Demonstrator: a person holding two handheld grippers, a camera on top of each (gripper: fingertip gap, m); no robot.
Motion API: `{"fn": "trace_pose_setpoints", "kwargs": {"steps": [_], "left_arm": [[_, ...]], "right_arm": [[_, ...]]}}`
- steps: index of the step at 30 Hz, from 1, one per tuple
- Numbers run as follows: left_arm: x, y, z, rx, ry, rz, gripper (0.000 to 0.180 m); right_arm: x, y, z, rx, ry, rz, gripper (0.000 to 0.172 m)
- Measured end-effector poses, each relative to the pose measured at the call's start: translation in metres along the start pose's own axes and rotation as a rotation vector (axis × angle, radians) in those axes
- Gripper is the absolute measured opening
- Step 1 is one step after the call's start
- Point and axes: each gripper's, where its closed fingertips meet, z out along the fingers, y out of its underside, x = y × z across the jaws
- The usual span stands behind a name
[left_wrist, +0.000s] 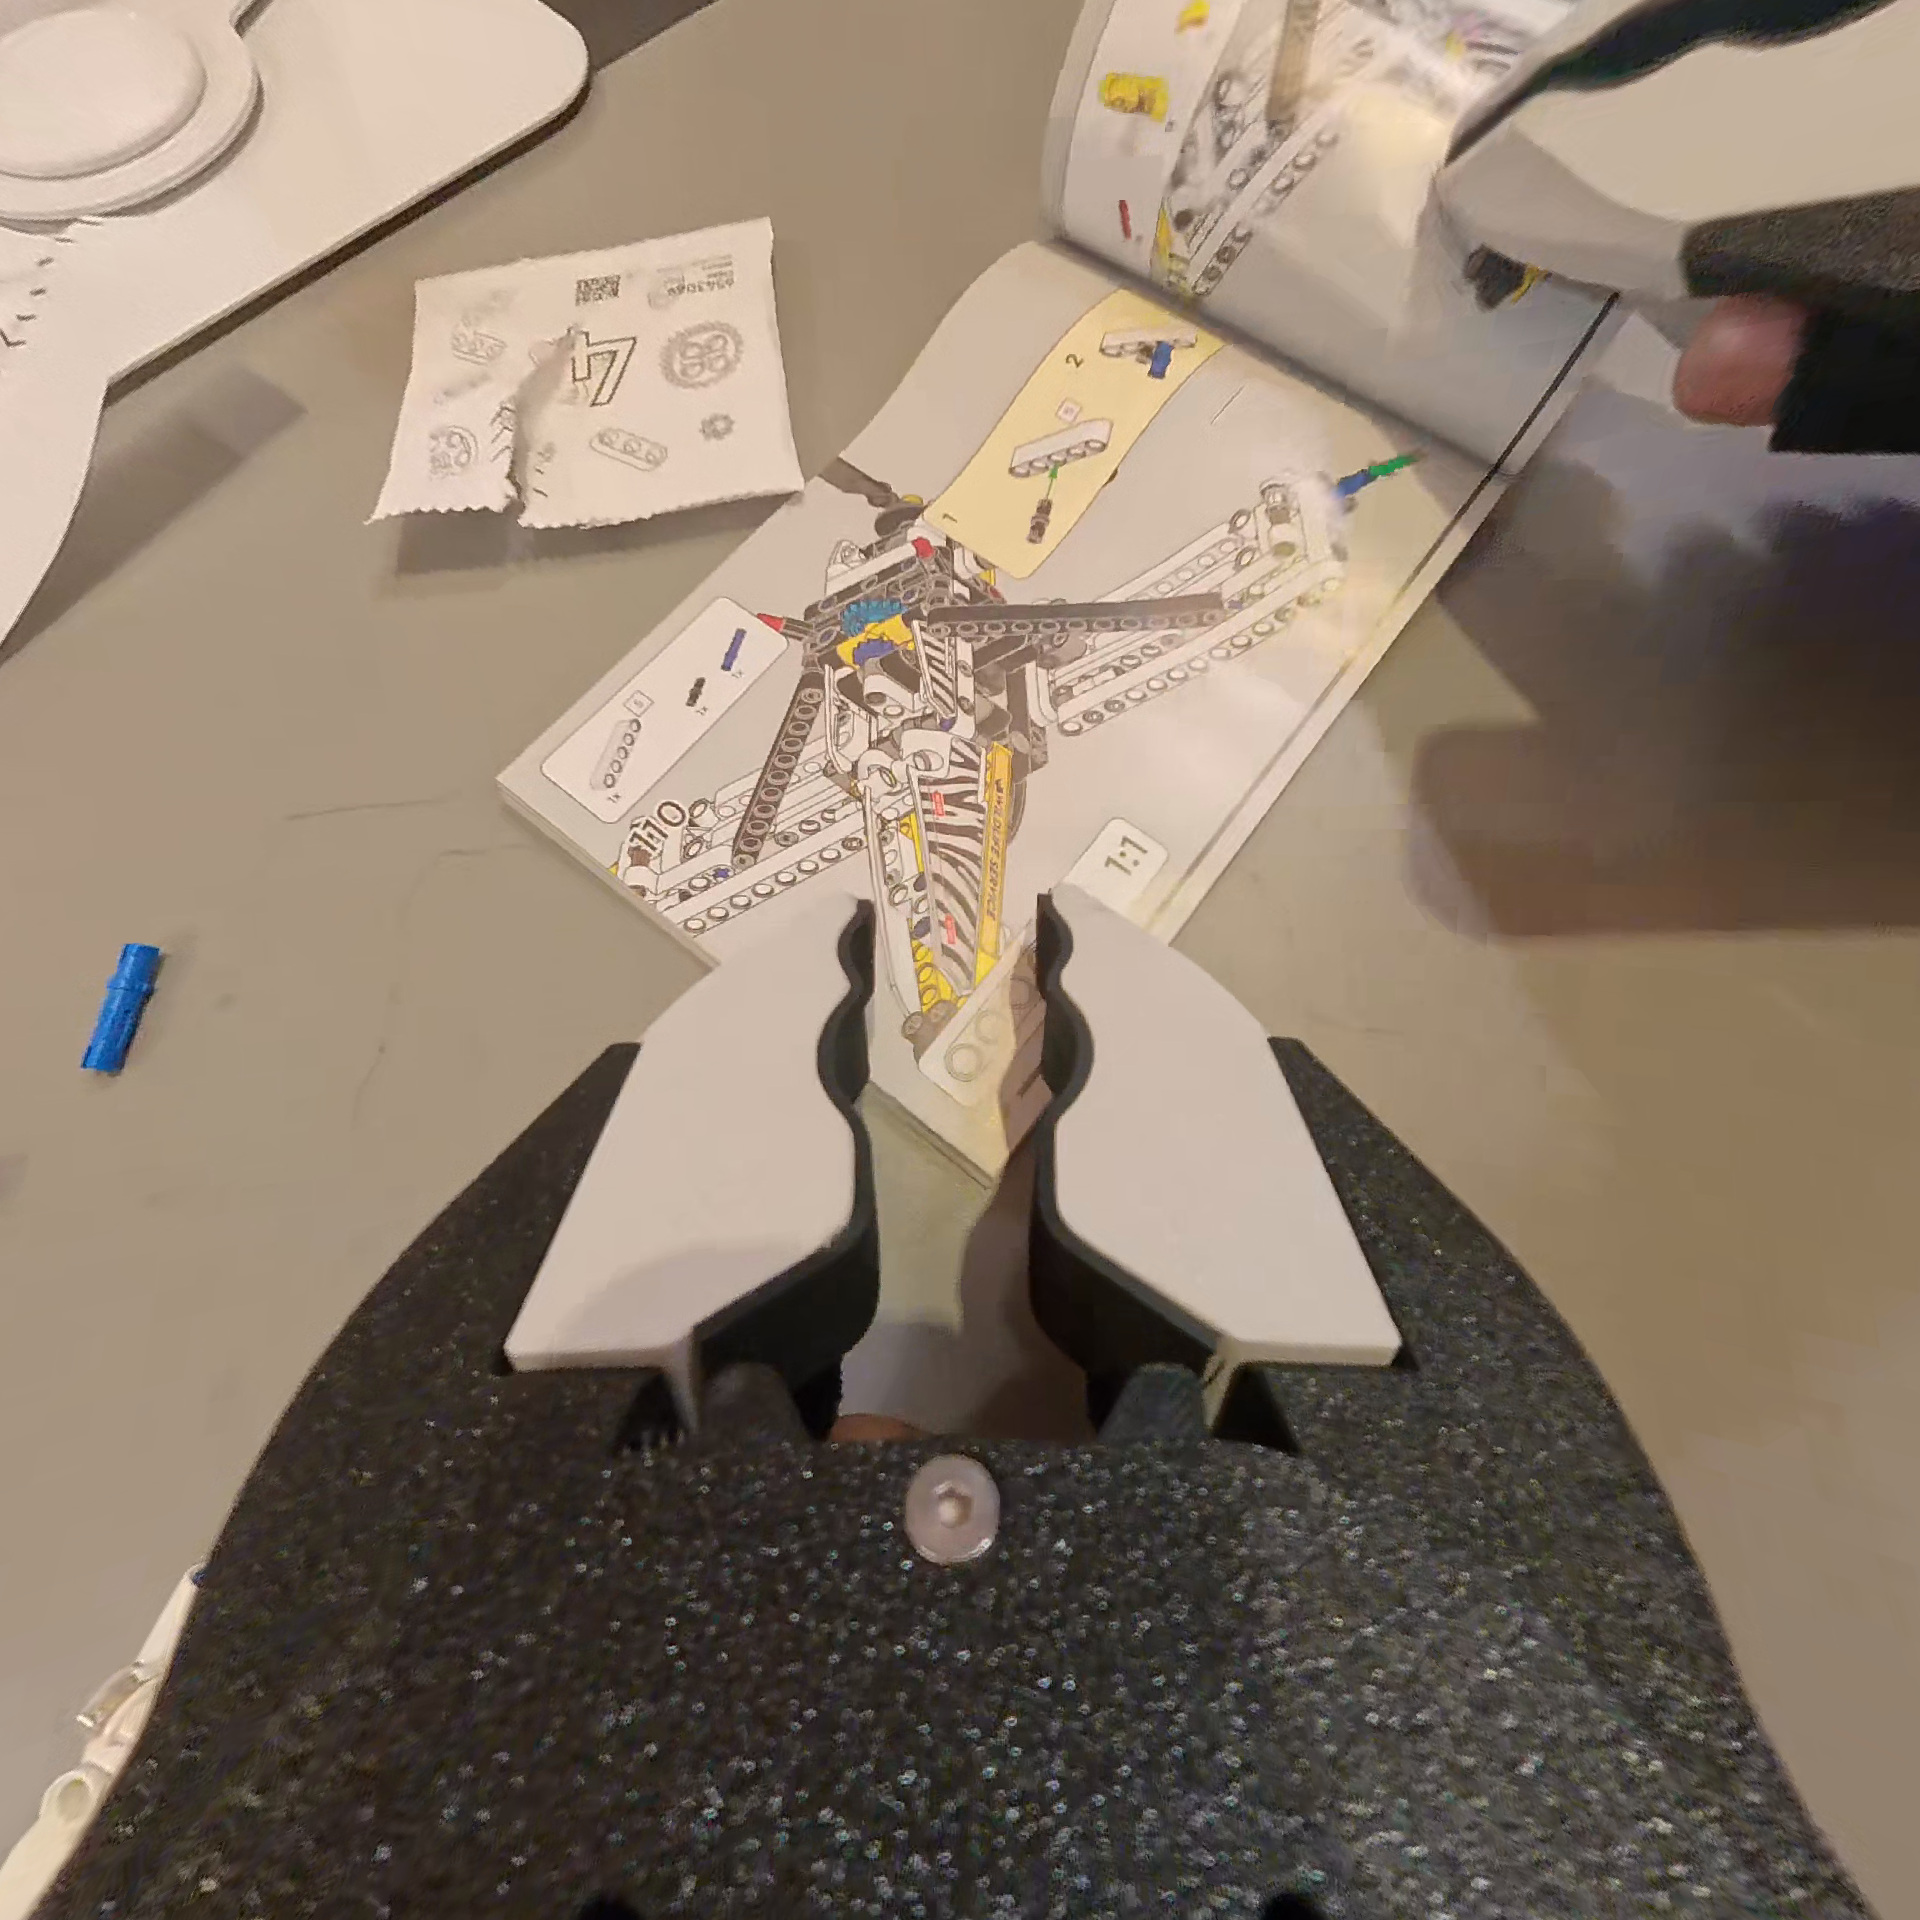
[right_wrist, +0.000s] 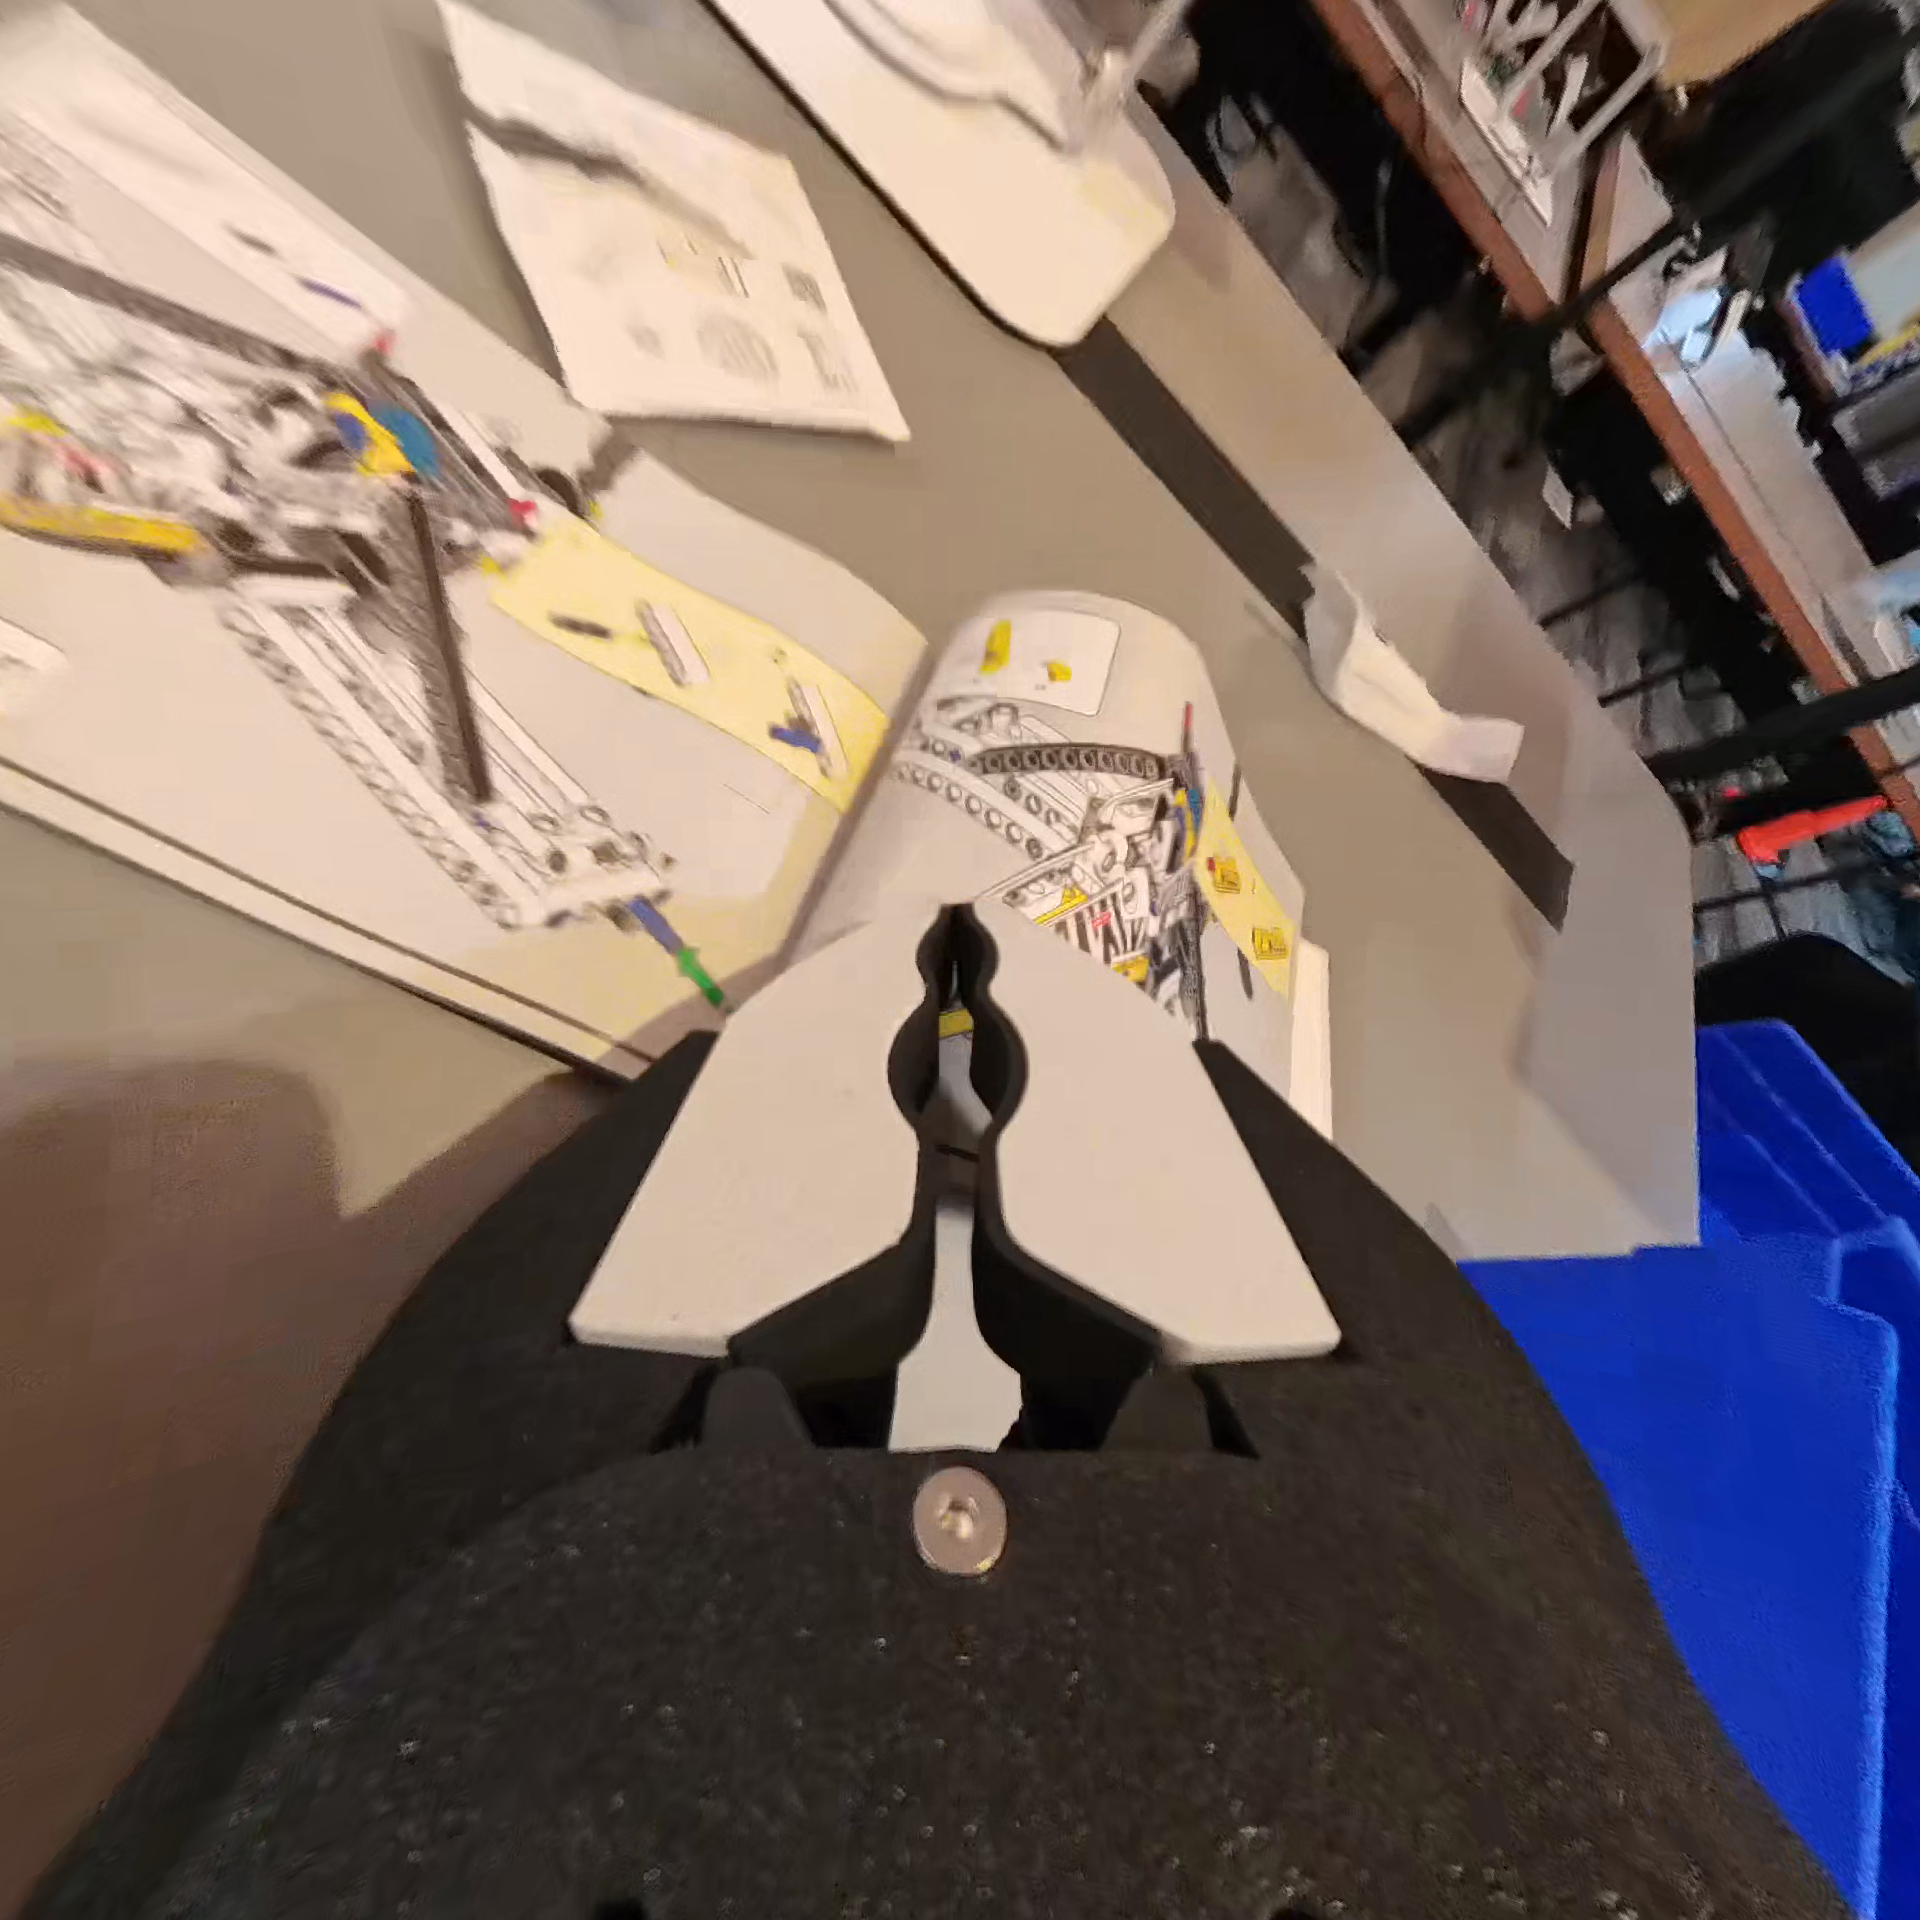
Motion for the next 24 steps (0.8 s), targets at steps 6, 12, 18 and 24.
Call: {"fn": "trace_pose_setpoints", "kwargs": {"steps": [6, 12, 18, 24], "left_arm": [[-0.004, 0.0, 0.0, 0.0, 0.012, -0.048, 0.03], [-0.005, 0.0, -0.001, 0.007, 0.026, -0.075, 0.031], [-0.006, 0.001, 0.0, 0.004, 0.033, -0.08, 0.031], [-0.005, 0.002, 0.0, -0.002, 0.035, -0.079, 0.031]], "right_arm": [[0.006, 0.011, 0.0, -0.039, 0.037, -0.026, 0.0], [0.004, 0.012, -0.002, -0.032, 0.015, -0.01, 0.0], [0.002, 0.016, -0.003, -0.029, -0.003, 0.008, 0.0], [0.001, 0.02, -0.003, -0.034, -0.017, 0.02, 0.0]]}}
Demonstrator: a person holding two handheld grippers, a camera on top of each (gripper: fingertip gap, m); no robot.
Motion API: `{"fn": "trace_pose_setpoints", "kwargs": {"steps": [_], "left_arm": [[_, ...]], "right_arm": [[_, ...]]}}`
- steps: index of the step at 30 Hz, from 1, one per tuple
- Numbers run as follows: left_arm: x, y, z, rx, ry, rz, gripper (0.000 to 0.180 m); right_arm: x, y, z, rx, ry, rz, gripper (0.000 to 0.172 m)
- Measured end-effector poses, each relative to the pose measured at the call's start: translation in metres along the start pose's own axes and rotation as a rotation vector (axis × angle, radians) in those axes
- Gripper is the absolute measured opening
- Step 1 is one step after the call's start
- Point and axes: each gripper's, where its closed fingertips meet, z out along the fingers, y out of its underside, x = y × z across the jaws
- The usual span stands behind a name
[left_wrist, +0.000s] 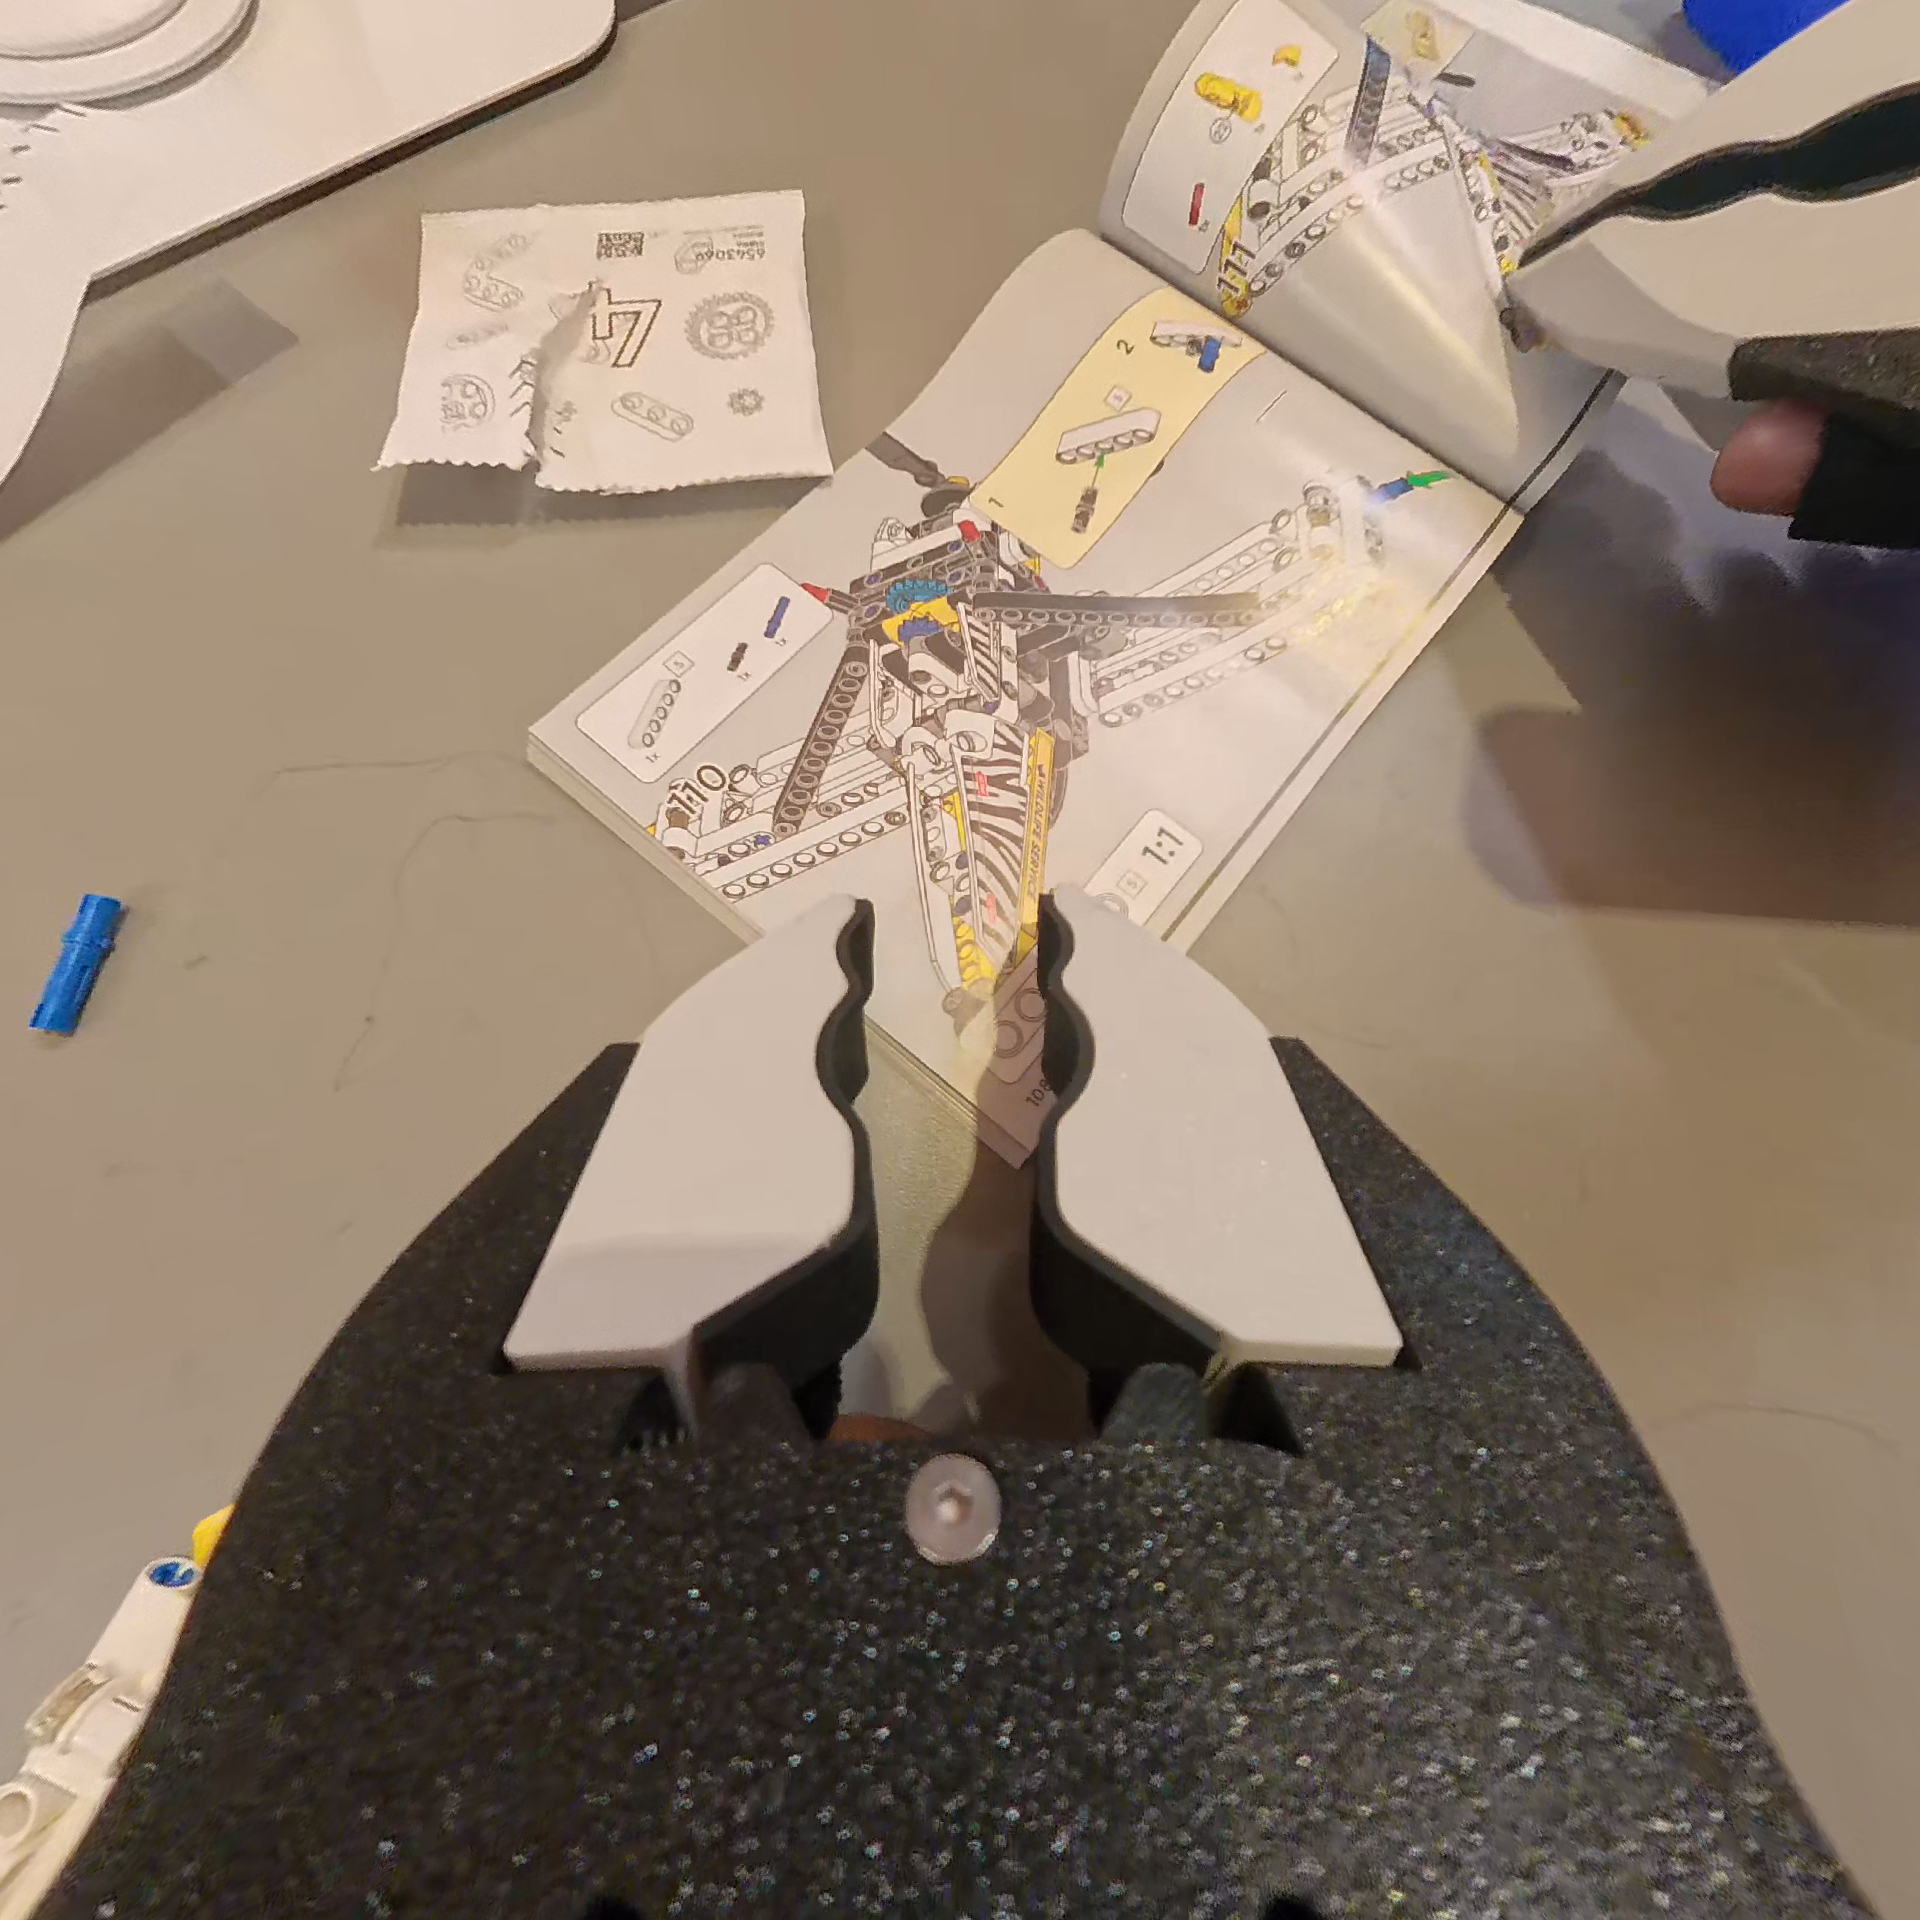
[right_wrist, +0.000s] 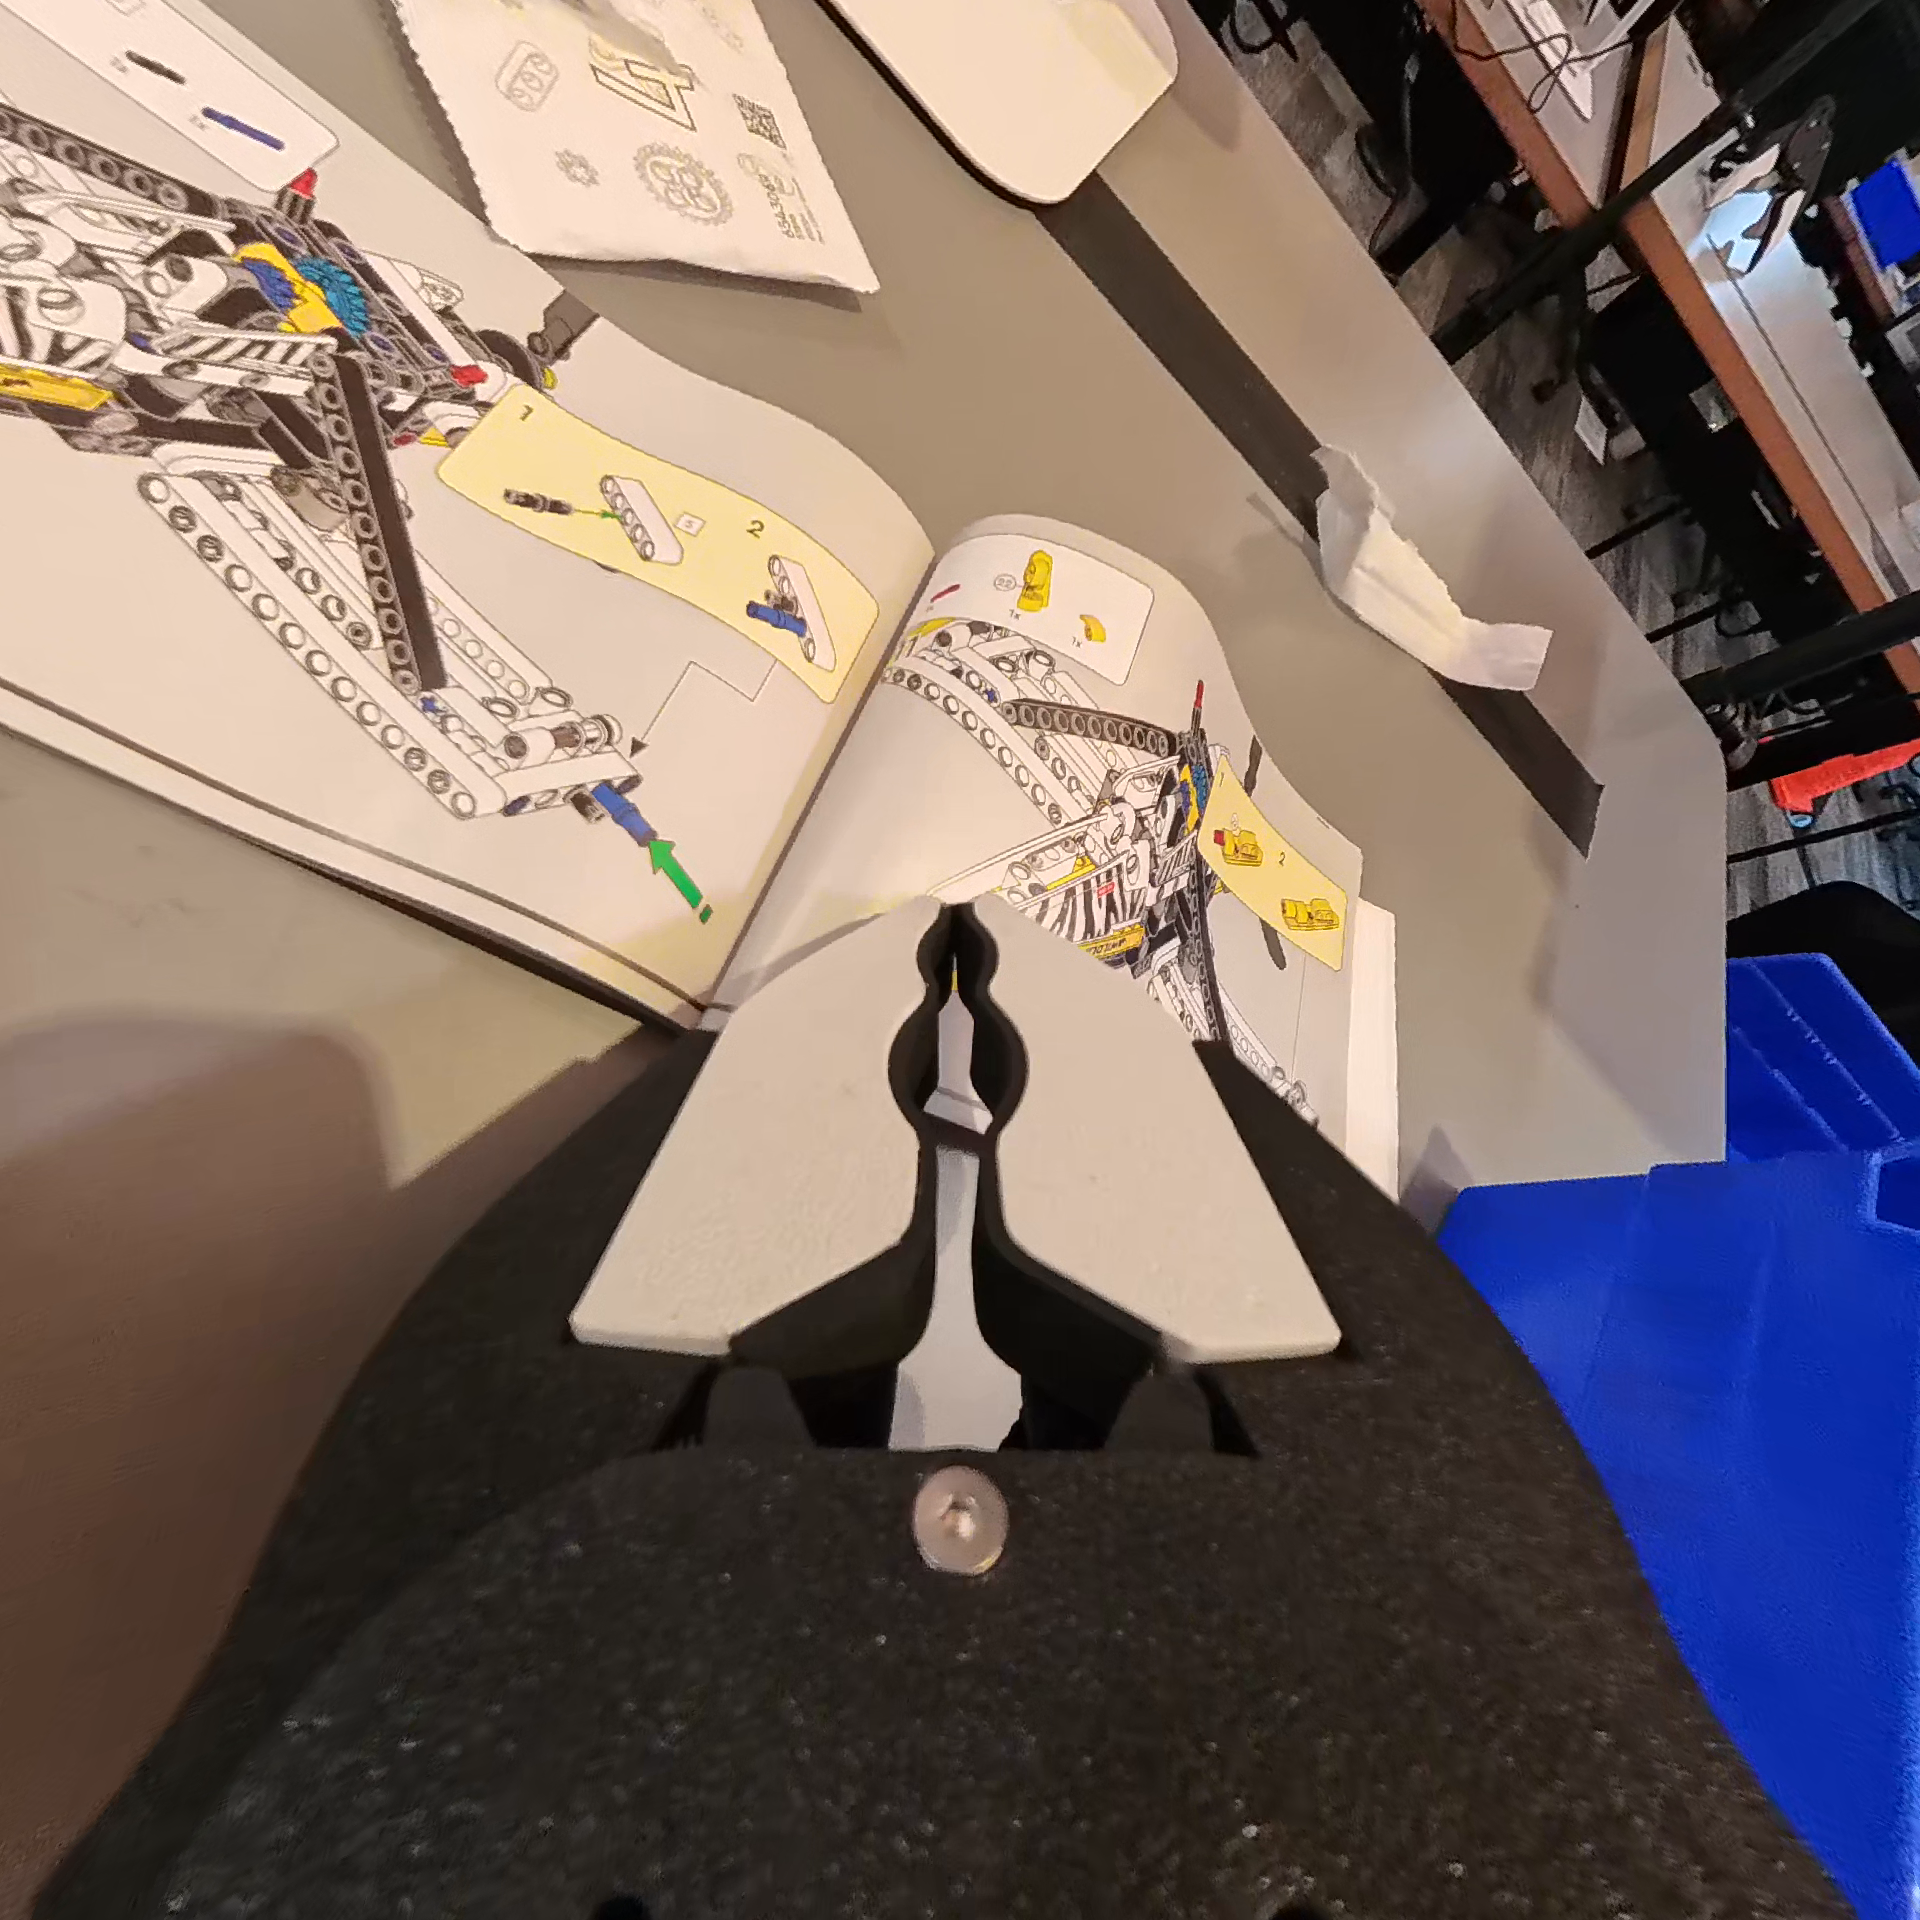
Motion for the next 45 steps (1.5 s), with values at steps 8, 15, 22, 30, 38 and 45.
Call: {"fn": "trace_pose_setpoints", "kwargs": {"steps": [8, 15, 22, 30, 38, 45], "left_arm": [[0.001, 0.002, 0.001, -0.015, -0.008, 0.027, 0.031], [0.001, 0.004, 0.002, -0.022, -0.012, 0.042, 0.031], [0.002, 0.004, 0.002, -0.026, -0.015, 0.06, 0.031], [0.005, 0.006, 0.004, -0.043, -0.032, 0.105, 0.031], [0.012, 0.004, 0.004, -0.03, -0.005, 0.167, 0.031], [0.019, -0.023, -0.022, 0.094, 0.015, 0.251, 0.035]], "right_arm": [[-0.001, 0.007, 0.002, -0.02, -0.013, 0.007, 0.0], [-0.002, 0.011, 0.003, -0.033, -0.017, 0.006, 0.0], [-0.003, 0.012, 0.004, -0.038, 0.02, -0.035, 0.0], [-0.003, 0.014, 0.004, -0.025, 0.045, -0.062, 0.0], [-0.002, 0.012, 0.002, -0.015, 0.064, -0.079, 0.0], [0.001, 0.0, -0.006, 0.036, 0.102, -0.095, 0.001]]}}
